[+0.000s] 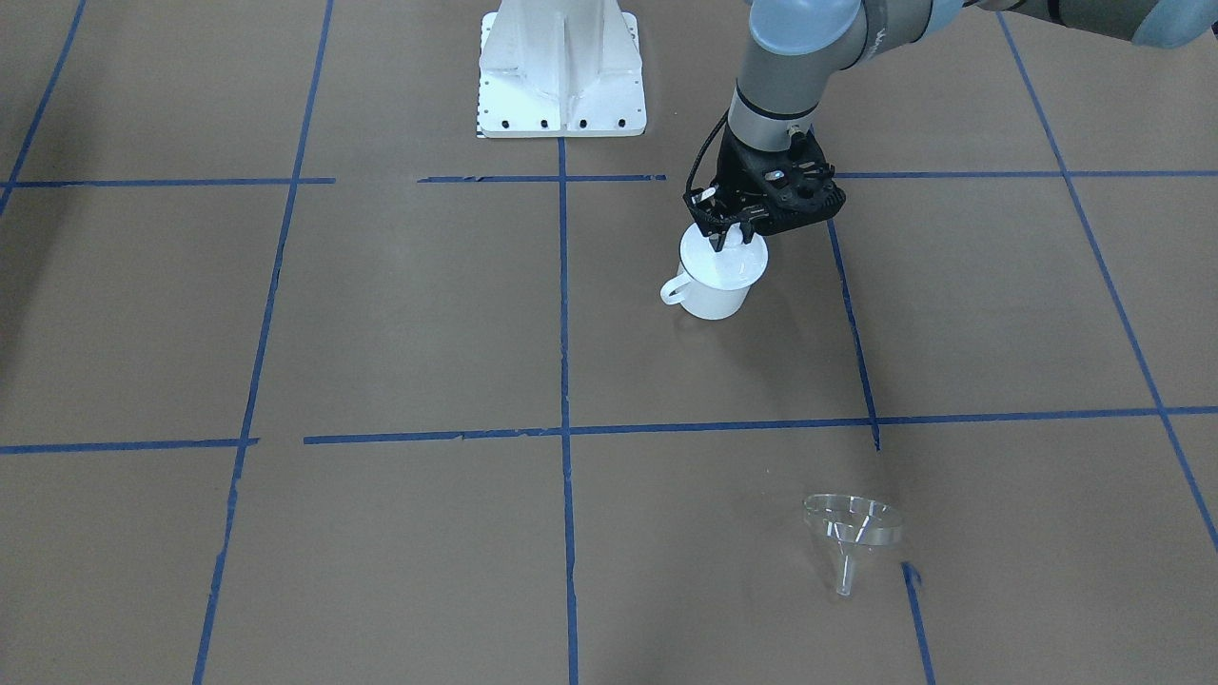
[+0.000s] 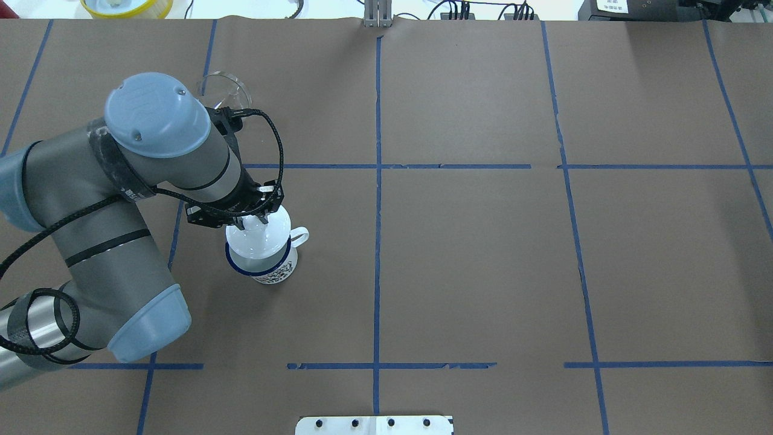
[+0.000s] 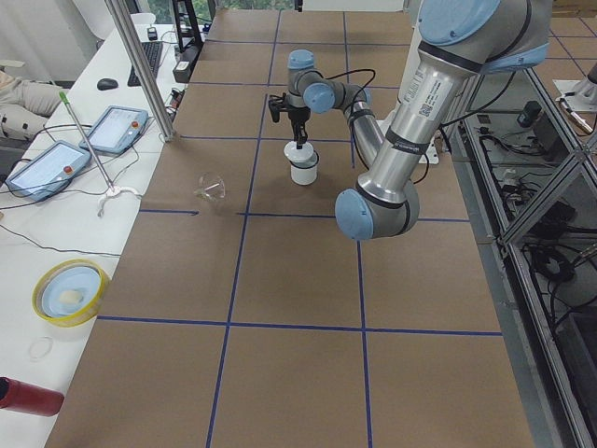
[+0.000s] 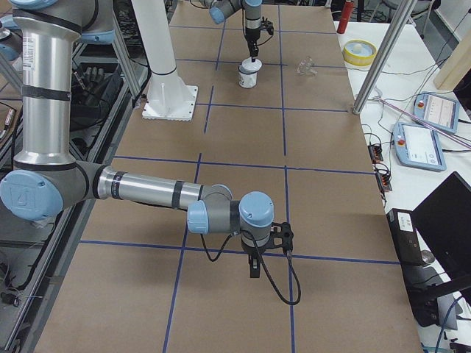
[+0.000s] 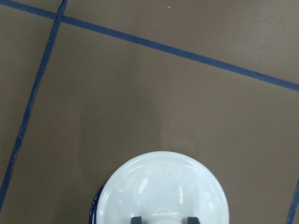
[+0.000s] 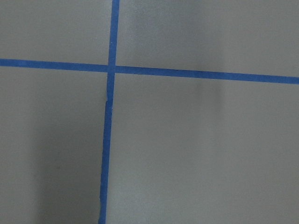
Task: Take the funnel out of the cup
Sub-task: 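Carry the lid over the mug and lower it onto the rim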
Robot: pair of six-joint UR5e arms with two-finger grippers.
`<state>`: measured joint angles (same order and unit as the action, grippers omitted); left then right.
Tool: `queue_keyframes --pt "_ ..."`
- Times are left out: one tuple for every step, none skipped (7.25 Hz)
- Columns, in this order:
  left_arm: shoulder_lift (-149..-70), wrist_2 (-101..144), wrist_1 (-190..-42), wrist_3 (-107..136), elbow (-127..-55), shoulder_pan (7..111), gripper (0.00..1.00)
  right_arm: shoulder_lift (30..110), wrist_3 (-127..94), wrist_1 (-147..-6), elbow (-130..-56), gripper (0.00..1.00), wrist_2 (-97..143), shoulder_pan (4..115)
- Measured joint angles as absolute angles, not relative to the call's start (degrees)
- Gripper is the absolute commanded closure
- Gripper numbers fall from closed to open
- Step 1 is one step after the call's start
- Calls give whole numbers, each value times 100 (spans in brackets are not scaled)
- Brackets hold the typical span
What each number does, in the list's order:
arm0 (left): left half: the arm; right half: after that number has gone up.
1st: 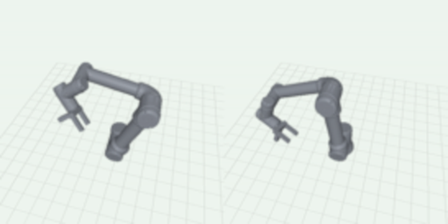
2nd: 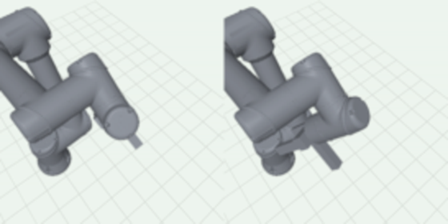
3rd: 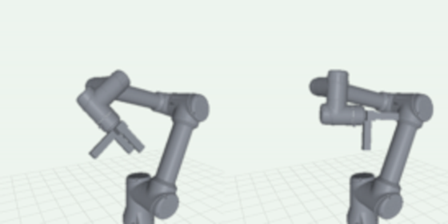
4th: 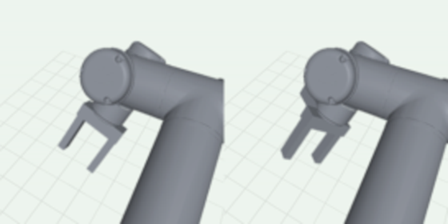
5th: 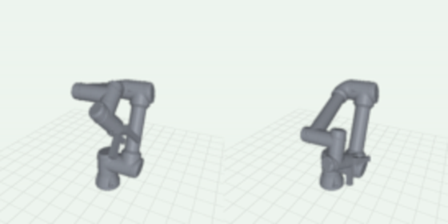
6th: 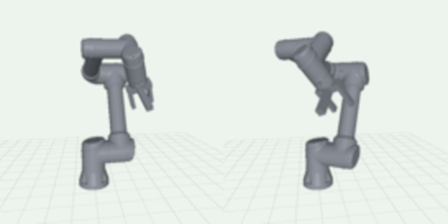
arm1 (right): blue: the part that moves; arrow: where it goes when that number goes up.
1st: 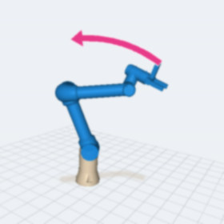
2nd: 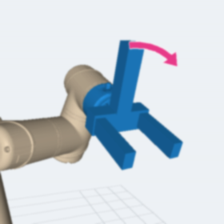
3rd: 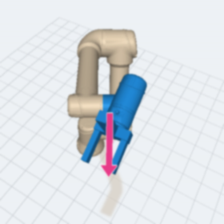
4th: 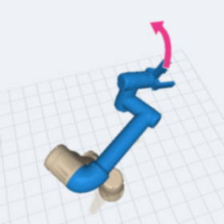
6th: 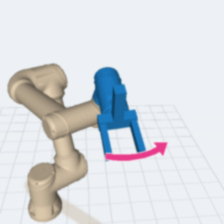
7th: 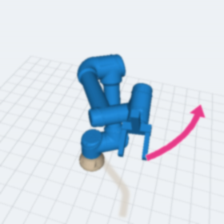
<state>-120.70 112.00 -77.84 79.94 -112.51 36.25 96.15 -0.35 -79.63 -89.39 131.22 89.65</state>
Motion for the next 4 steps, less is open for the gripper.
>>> queue_keyframes --pt "-12056 11198 -7786 7997 -11257 3618 100 9615 -35 -7963 -8939 0 13122 8965" --pt "-12044 11198 -7787 7998 -11258 3609 100 9615 -35 -7963 -8939 0 13122 8965" --pt "-12029 11197 -7789 7998 -11259 3595 100 9615 -35 -7963 -8939 0 13122 8965" --pt "-12009 11197 -7793 7996 -11265 3565 100 9615 -35 -7963 -8938 0 13122 8965"
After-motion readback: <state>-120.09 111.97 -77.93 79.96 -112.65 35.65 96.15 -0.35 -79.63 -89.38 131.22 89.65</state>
